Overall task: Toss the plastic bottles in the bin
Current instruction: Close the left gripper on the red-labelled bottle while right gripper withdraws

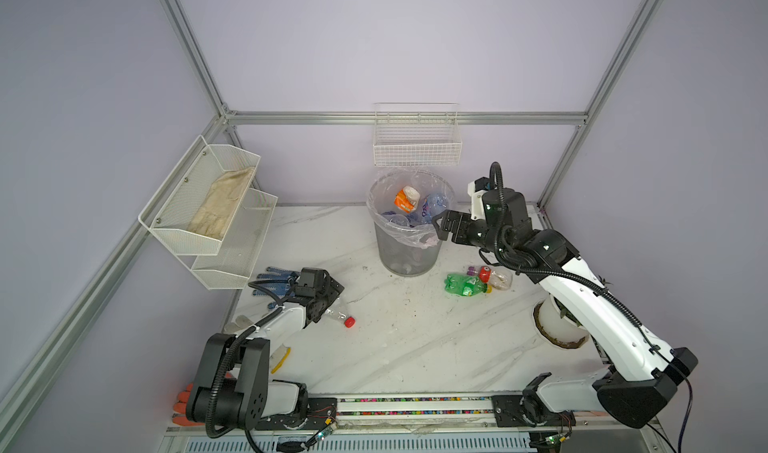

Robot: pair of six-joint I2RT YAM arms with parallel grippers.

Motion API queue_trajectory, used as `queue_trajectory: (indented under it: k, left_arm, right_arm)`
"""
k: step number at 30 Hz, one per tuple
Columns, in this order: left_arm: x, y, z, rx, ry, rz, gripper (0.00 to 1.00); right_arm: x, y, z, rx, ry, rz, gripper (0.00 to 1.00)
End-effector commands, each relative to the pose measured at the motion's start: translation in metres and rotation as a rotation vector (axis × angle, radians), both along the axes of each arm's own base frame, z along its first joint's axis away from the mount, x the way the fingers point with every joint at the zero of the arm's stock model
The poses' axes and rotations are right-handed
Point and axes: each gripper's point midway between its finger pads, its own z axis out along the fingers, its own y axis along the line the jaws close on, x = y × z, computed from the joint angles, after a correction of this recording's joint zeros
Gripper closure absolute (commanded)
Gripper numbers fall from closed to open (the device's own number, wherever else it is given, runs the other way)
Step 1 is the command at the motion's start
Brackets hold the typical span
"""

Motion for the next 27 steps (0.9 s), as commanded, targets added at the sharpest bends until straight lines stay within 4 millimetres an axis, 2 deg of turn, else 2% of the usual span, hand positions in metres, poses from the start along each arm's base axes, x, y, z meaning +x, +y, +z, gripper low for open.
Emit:
queue_trajectory:
  k: [1, 4, 10, 14, 19, 27]
  left_arm:
    - [-0.002, -0.001, -0.007, 0.006, 0.04, -0.025, 0.23]
    - [-0.008, -0.001, -0.014, 0.031, 0.058, -0.051, 0.37]
    - [-0.021, -0.007, -0.026, 0.075, 0.087, -0.067, 0.51]
    - [-0.022, -0.011, -0.022, 0.087, 0.073, -0.087, 0.61]
    - [-0.017, -0.013, 0.013, 0.125, -0.017, -0.098, 0.65]
    - [-0.006, -0.01, 0.099, 0.192, -0.198, -0.122, 0.66]
  right_arm:
    - [-0.001, -0.005, 0.012, 0.013, -0.044, -0.008, 0.03]
    - [-0.002, -0.006, 0.013, 0.019, -0.046, -0.008, 0.03]
    - [-0.005, -0.008, 0.014, 0.03, -0.049, -0.01, 0.03]
    - [-0.01, -0.013, 0.018, 0.036, -0.054, -0.016, 0.03]
    - [-0.017, -0.022, 0.021, 0.039, -0.068, -0.033, 0.03]
    - [-0.025, -0.034, 0.002, 0.015, -0.051, -0.066, 0.03]
